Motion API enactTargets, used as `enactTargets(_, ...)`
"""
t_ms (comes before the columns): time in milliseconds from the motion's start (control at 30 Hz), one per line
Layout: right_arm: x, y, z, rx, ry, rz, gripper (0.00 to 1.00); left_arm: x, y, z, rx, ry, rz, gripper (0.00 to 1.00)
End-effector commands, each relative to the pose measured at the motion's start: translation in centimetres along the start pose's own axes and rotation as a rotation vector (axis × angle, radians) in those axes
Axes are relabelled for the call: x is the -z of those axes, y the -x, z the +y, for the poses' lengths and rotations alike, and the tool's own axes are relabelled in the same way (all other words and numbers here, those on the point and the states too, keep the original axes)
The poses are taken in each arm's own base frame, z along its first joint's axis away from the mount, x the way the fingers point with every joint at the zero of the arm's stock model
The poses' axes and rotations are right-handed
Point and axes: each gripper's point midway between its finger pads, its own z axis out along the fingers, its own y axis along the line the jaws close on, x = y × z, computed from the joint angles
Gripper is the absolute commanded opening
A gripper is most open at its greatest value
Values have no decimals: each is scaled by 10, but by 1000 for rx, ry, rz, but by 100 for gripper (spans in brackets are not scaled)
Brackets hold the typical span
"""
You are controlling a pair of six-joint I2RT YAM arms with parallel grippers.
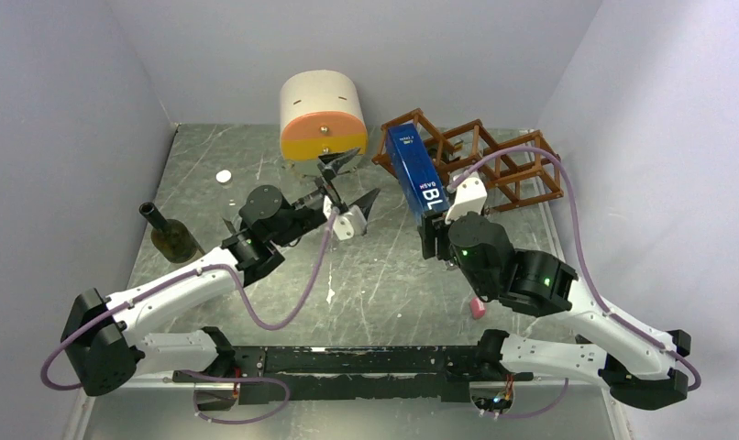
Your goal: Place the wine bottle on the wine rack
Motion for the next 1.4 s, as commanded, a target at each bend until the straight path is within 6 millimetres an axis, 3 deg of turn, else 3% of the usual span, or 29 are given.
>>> enactTargets(0, -1, 31, -9, -166, -76, -133, 0, 11, -9, 6, 368, 120, 84, 89)
enactTargets(167, -12, 9, -3, -156, -81, -88, 0, 31, -30, -4, 728, 237, 214, 90)
enactTargets(300, -23, -8, 4, -148, -96, -50, 0, 42, -31, -29, 963, 202, 285, 93)
enactTargets(433, -37, -24, 14, -155, -79, -10, 0, 53, -41, -46, 1121, 194, 481, 95)
enactTargets(533, -50, -33, 15, -176, -79, 12, 0, 61, -45, -51, 1172, 207, 575, 94)
enactTargets(800, -81, -56, 0, -251, -69, 33, 0, 81, -33, -47, 1199, 223, 534, 97)
enactTargets(1067, -84, -41, -3, -305, -75, -18, 0, 89, -23, -45, 1207, 197, 522, 97)
enactTargets(1367, -95, -33, 1, -418, -91, -34, 0, 100, -26, -48, 1191, 202, 544, 96)
